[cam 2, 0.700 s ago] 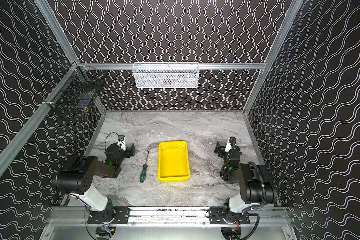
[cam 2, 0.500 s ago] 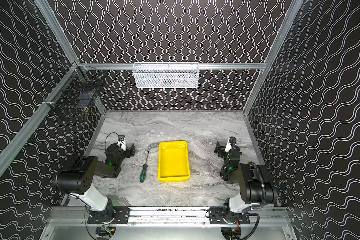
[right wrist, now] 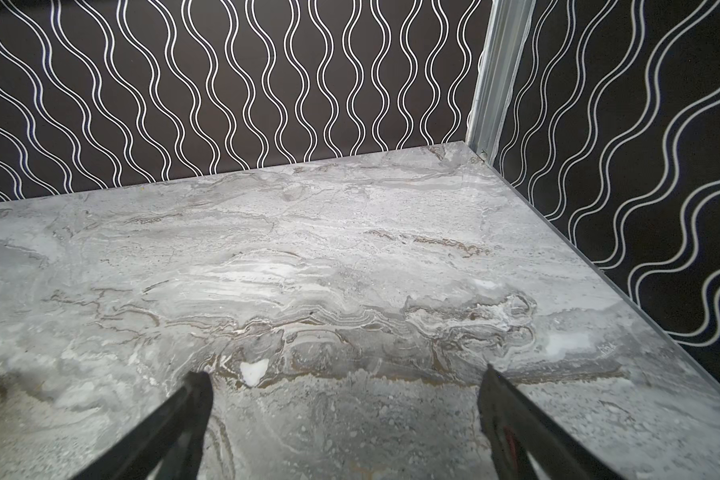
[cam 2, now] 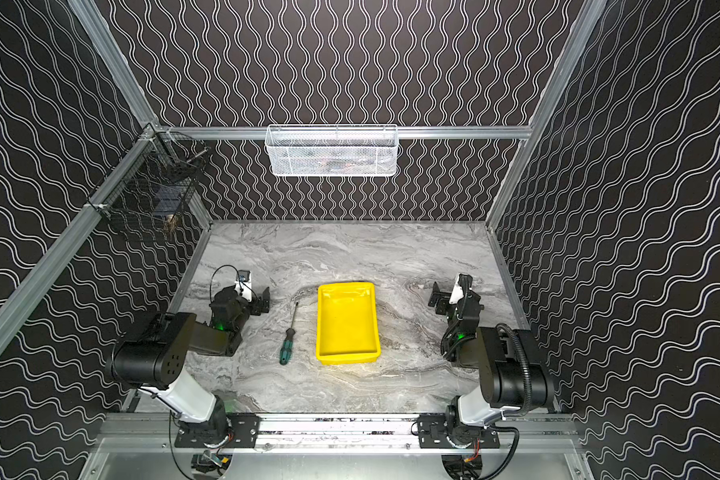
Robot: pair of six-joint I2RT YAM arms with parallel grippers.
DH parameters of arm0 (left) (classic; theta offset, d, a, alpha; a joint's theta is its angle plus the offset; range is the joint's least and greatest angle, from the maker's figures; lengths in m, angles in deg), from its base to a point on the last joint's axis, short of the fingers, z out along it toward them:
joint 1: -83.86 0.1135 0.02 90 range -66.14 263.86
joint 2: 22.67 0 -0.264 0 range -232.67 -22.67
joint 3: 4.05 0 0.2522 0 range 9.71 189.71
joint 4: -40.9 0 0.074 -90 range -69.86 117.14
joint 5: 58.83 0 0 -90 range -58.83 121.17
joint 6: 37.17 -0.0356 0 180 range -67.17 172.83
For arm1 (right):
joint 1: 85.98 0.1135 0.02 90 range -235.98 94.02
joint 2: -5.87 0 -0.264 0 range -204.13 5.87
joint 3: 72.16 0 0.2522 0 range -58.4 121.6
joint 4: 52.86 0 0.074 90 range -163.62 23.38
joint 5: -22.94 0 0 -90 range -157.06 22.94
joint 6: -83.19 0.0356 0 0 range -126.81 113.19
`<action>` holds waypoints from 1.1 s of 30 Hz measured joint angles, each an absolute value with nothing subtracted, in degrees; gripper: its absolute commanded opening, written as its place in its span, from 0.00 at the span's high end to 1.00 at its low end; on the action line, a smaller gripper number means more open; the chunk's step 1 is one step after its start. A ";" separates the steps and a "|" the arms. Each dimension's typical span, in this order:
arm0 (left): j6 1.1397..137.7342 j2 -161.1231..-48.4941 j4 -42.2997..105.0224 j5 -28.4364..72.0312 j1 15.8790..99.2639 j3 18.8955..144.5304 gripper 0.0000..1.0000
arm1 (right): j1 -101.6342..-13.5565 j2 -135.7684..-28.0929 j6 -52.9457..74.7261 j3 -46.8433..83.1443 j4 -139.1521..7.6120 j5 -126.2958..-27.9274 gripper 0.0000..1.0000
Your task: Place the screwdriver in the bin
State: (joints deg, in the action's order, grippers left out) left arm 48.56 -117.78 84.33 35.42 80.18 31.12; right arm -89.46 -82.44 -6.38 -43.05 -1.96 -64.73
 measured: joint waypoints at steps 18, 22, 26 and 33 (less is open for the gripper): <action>48.56 -117.75 84.09 35.31 80.27 31.10 0.01 | -89.46 -82.44 -6.38 -43.05 -1.96 -64.73 0.00; 49.63 -114.72 82.60 38.00 80.27 30.88 0.01 | -89.46 -82.44 -6.38 -43.07 -1.93 -64.75 0.00; 50.70 -105.03 74.87 40.29 80.20 32.83 0.01 | -89.40 -80.24 -6.43 -42.96 -3.25 -64.97 0.01; 62.87 -92.42 44.51 45.28 80.20 50.71 0.01 | -89.38 -65.42 -2.19 -30.11 -27.51 -65.06 0.00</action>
State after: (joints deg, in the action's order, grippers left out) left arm 62.87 -92.42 44.51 45.28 80.20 50.71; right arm -89.38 -65.42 -2.19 -30.11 -27.51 -65.06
